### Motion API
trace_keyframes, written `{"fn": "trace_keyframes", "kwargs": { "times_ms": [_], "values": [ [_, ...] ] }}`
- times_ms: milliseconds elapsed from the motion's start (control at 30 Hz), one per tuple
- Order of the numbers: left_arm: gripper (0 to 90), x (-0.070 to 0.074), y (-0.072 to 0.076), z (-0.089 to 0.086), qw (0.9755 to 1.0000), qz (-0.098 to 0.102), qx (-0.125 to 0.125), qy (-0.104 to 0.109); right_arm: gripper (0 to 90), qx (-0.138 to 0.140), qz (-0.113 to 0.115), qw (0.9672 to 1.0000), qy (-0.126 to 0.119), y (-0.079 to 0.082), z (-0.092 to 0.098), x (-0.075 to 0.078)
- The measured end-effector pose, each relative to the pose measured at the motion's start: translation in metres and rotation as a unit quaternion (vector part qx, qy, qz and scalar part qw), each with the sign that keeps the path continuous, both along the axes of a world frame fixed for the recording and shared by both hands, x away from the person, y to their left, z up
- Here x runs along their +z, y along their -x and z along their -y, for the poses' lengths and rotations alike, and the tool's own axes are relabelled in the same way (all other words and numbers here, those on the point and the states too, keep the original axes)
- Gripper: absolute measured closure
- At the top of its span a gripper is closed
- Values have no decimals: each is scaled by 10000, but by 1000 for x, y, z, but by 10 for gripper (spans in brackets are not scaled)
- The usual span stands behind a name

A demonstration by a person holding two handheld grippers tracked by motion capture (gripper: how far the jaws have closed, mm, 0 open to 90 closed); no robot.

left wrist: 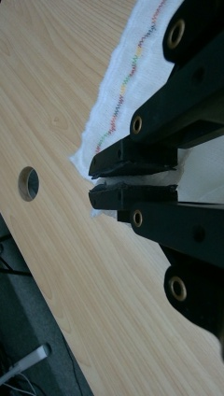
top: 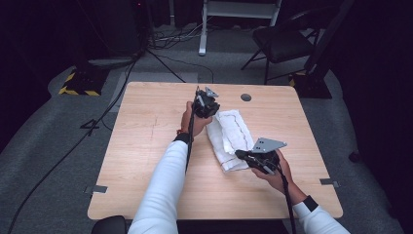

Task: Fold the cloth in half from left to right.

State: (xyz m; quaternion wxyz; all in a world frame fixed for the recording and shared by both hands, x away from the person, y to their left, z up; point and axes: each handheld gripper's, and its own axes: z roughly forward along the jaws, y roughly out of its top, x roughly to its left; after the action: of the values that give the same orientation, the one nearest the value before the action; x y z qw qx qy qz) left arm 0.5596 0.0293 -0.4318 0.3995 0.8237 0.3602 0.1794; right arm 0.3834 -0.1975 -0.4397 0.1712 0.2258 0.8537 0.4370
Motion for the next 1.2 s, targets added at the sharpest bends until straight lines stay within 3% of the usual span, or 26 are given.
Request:
{"fn": "trace_keyframes", "kwargs": {
  "times_ms": [533, 600, 667, 800, 867, 967, 1067, 1133, 1200],
  "values": [
    [825, -3, -15, 53, 9998, -25, -180, -119, 875, -501, -21, 9987, 71, -3, 42, -2],
    [819, -6, -18, 58, 9998, -14, -112, -158, 875, -566, -47, 9983, 101, -4, 46, -4],
    [769, -8, -21, 62, 9998, -14, 45, -185, 875, -622, -65, 9980, 133, -5, 51, -6],
    [687, -8, -21, 70, 9998, 35, 102, -154, 874, -774, -239, 9967, 5, -11, 61, -10],
    [606, -6, -18, 71, 9997, 56, 108, -204, 868, -796, -325, 9963, 47, -13, 64, -13],
    [482, -1, -7, 67, 9999, 115, 17, -112, 702, -847, -474, 9949, 257, -13, 64, -19],
    [385, -1, 12, 62, 9992, 22, -375, -158, 574, -870, -601, 9935, 431, -13, 67, -22],
    [344, -5, 30, 57, 9975, -27, -682, -180, 509, -955, -675, 9919, 501, -15, 72, -21],
    [326, -10, 48, 54, 9954, -79, -895, -337, 479, -1045, -742, 9907, 453, -16, 80, -20]
  ]
}}
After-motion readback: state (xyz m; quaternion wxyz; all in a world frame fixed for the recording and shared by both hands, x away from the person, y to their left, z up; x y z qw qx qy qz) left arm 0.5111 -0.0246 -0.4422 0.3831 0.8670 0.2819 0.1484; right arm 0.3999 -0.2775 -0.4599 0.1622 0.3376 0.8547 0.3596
